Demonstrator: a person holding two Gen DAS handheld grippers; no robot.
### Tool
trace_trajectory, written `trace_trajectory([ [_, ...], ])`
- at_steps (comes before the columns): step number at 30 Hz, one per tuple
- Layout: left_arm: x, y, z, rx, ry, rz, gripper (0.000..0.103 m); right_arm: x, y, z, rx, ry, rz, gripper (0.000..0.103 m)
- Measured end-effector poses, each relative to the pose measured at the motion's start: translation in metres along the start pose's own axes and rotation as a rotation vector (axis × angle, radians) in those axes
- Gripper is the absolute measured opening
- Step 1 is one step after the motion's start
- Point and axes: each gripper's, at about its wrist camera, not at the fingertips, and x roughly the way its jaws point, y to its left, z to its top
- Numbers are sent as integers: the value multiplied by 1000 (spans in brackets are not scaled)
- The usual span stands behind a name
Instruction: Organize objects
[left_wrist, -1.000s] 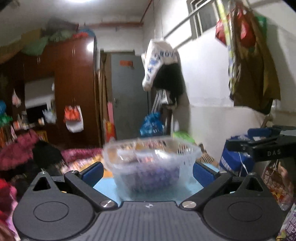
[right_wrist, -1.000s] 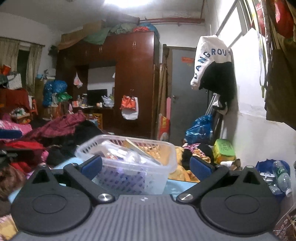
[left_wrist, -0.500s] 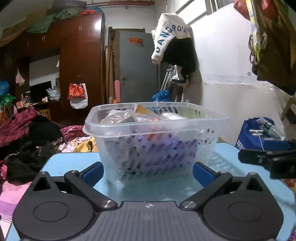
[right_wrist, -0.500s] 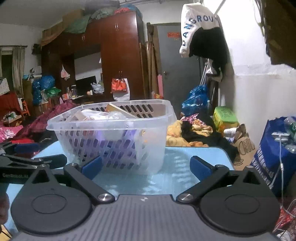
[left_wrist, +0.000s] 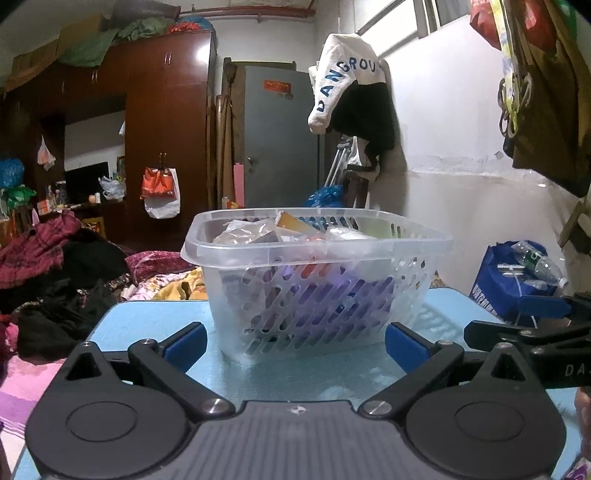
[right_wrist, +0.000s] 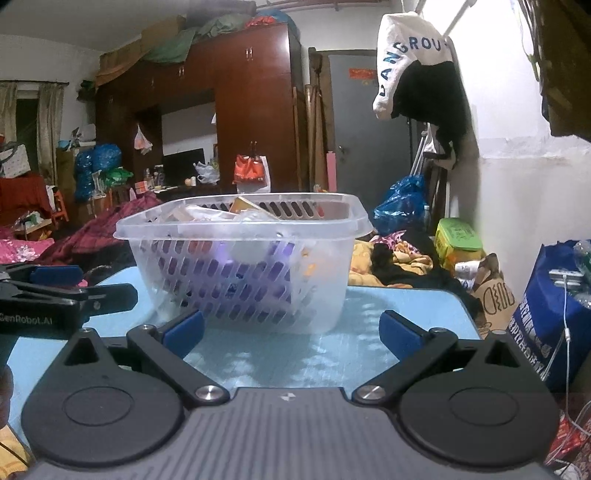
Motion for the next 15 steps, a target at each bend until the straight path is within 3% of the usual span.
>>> trace_trajectory([
  [15,-9,-4,-2,10,-17,1,103,-13,-2,0,31,-32,11,103],
])
